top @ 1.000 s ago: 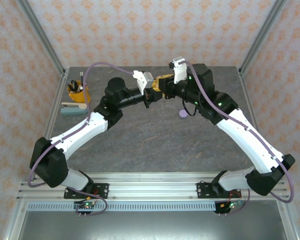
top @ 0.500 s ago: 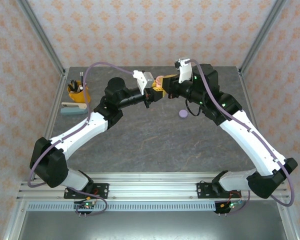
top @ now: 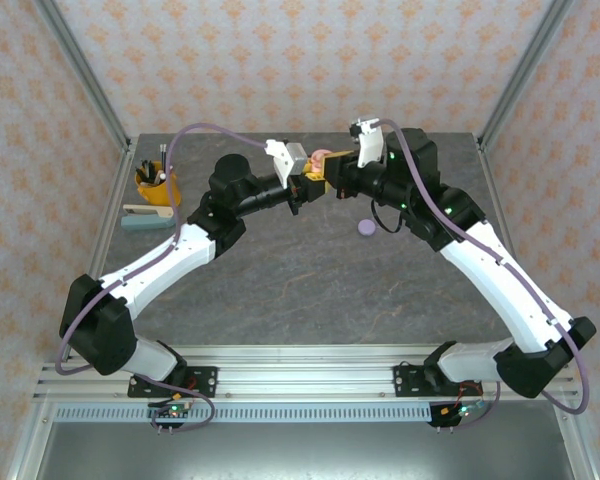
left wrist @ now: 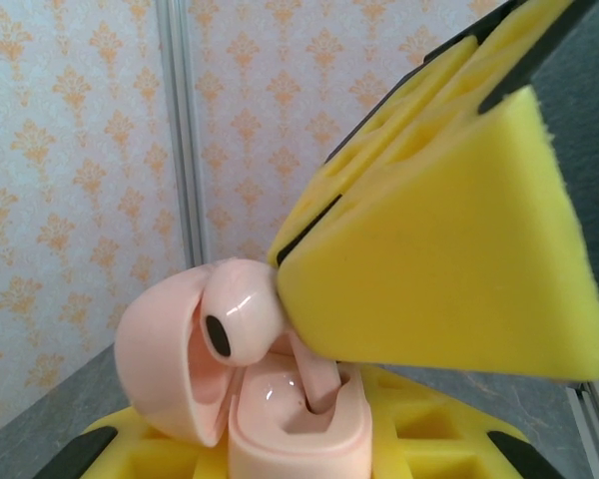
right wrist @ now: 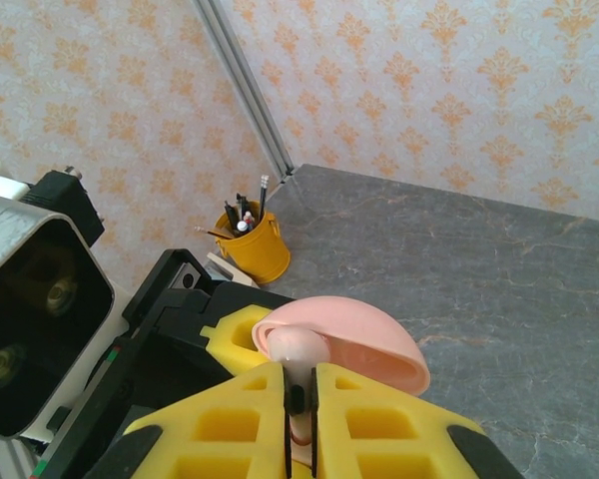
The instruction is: Insert wireless bluetooth earbuds into charging case
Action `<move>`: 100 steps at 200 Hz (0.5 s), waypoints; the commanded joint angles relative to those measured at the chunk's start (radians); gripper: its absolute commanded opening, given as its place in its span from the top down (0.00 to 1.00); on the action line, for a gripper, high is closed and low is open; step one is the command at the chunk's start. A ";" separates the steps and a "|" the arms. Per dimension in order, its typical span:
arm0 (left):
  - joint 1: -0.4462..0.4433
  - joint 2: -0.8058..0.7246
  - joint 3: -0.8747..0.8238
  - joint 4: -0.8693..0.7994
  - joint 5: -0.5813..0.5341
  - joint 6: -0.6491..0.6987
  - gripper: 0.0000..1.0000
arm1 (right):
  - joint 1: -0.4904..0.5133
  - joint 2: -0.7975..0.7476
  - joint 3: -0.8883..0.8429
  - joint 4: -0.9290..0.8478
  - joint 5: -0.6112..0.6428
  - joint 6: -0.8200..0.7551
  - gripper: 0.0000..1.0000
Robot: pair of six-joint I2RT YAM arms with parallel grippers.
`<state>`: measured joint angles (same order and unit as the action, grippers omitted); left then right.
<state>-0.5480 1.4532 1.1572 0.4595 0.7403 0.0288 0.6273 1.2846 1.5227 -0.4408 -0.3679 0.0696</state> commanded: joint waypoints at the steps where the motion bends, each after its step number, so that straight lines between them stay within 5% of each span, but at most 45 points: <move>1: -0.004 -0.039 0.049 0.065 0.004 0.024 1.00 | -0.006 -0.026 -0.023 -0.038 -0.010 -0.005 0.83; 15: -0.003 -0.037 0.050 0.063 0.004 0.025 1.00 | -0.008 -0.034 -0.023 -0.037 0.007 0.000 0.74; 100: -0.003 -0.022 0.021 0.083 -0.001 0.015 1.00 | -0.037 -0.072 0.022 0.028 0.001 0.105 0.61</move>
<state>-0.5484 1.4532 1.1645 0.4808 0.7406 0.0284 0.5961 1.2499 1.5116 -0.4473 -0.3668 0.1287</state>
